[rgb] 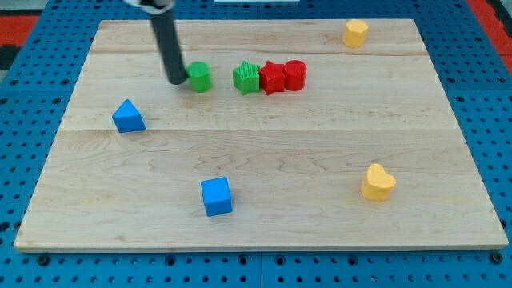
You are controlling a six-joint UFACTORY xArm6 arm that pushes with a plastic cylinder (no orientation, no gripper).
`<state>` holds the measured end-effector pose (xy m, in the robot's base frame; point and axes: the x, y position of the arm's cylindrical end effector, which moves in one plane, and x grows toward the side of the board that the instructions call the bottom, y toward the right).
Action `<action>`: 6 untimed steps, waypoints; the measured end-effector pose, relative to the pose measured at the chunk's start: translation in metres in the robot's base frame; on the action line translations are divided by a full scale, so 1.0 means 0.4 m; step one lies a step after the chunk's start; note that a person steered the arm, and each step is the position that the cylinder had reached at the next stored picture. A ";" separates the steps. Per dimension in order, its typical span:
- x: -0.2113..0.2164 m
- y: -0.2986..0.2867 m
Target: Move your arm to the top centre of the board
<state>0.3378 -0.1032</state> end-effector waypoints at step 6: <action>-0.357 0.217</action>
